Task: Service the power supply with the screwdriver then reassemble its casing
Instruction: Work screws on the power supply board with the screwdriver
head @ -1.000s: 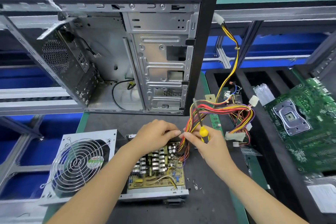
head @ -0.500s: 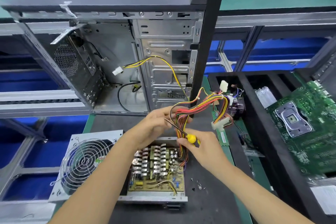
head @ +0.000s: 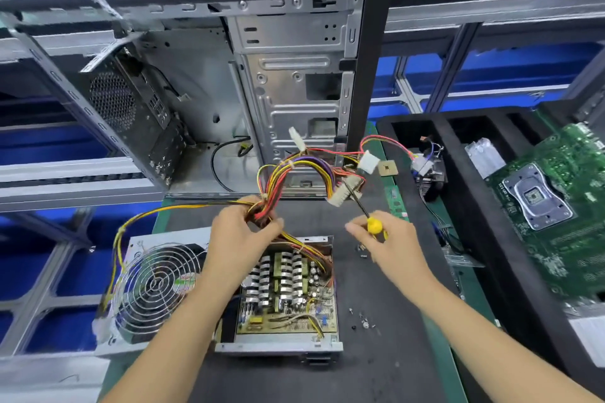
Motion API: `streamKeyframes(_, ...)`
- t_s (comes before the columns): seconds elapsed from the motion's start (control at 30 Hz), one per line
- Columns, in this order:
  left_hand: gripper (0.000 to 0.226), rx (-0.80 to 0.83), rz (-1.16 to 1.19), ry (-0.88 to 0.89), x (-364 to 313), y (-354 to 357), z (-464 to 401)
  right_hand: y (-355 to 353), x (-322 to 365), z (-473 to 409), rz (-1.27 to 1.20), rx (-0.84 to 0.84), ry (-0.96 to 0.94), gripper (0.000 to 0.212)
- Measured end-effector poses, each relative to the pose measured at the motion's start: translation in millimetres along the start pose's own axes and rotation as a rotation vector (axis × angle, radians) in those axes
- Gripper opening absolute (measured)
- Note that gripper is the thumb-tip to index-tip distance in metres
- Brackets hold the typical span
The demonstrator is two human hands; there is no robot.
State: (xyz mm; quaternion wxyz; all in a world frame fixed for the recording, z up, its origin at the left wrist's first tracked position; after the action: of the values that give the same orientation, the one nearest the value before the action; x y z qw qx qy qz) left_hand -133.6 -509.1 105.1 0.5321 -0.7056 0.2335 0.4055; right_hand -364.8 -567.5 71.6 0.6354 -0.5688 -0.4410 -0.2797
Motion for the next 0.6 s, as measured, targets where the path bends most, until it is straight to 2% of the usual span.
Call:
streamKeyframes(0.1, 0.027, -0.079, -0.264, -0.028, -0.2, -7.1, 4.3, 6.7, -9.6, -1.3, 0.016, 0.067, 0.033, 0.011)
streamKeyframes(0.27, 0.051, -0.025, -0.823, -0.05, -0.4, -13.6, 9.7, 17.1, -18.1, 0.3, 0.029, 0.137, 0.045, 0.012)
streamKeyframes(0.4, 0.069, -0.02, -0.978, -0.087, -8.3, -23.2, 6.7, 16.4, -28.3, 0.0, 0.029, 0.167, 0.068, 0.015)
streamKeyframes(0.5, 0.071, 0.05, -1.09, -0.121, -15.5, -27.2, 0.4, 10.3, -39.2, 1.8, 0.017, 0.192, 0.104, 0.012)
streamKeyframes(0.6, 0.07, 0.099, -1.194, -0.073, -27.4, -26.2, -7.2, 5.6, -46.0, 3.7, 0.052, 0.251, 0.087, 0.011)
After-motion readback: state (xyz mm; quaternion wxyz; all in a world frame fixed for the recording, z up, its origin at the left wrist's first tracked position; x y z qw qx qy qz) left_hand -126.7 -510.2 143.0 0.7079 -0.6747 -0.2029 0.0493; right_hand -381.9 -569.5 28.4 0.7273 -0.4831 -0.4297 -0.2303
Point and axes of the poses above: each hand's wrist, its own z-axis away from the middle knuckle, its own y-axis out of the palm, x = y × z, the point moved 6 cm from there along -z, towards the middle knuckle, and after that the axes turned 3 degrees about y, right-handed, at the moved point
